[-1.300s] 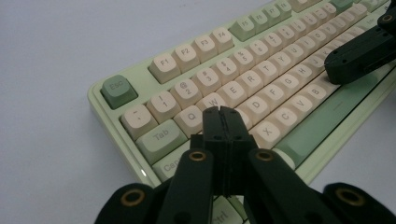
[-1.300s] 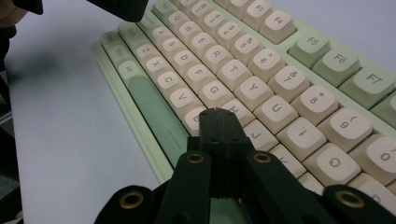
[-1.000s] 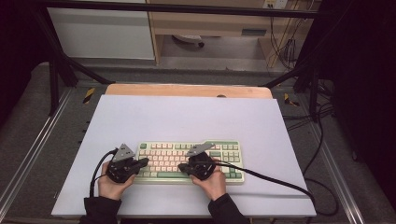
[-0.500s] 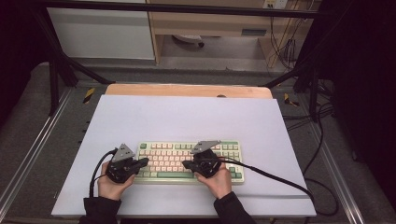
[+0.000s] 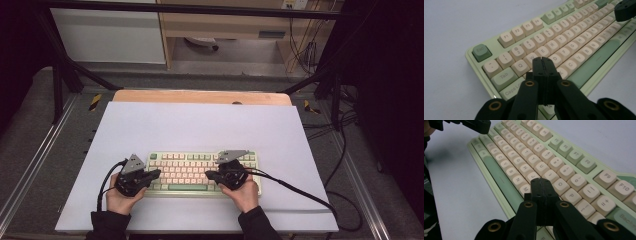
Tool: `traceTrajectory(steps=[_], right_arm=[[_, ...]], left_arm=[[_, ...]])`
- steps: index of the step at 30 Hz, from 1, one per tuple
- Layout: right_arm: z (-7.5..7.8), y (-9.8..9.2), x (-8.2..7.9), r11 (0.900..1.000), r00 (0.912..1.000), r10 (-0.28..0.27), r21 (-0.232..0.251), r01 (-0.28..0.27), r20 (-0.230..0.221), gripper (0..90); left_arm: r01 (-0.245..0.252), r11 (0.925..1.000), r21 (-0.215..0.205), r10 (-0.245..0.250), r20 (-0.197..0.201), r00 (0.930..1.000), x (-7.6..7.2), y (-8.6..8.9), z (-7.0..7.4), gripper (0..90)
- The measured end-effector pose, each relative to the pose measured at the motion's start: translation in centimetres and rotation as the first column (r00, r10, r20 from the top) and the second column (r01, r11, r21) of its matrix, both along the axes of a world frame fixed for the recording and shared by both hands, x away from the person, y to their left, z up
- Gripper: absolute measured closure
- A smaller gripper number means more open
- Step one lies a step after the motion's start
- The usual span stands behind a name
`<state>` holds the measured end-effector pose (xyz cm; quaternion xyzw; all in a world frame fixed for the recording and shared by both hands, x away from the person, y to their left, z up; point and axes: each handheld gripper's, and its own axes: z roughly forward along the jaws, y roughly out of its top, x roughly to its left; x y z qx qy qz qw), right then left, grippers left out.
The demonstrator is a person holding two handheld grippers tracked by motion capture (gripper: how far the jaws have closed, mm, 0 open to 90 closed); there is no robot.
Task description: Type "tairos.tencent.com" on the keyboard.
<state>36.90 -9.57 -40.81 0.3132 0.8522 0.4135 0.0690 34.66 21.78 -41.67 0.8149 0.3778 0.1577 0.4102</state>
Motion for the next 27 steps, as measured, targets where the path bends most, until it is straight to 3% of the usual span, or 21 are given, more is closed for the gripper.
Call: traceTrajectory(steps=[27], right_arm=[[-0.5, -4.4, -0.9, 0.998, 0.9985, -0.054, 0.008, 0.054, -0.006, 90.0]], left_arm=[[0.062, 0.9980, 0.013, -0.061, -0.004, 0.9981, 0.2, -3.1, 0.1, 90.0]])
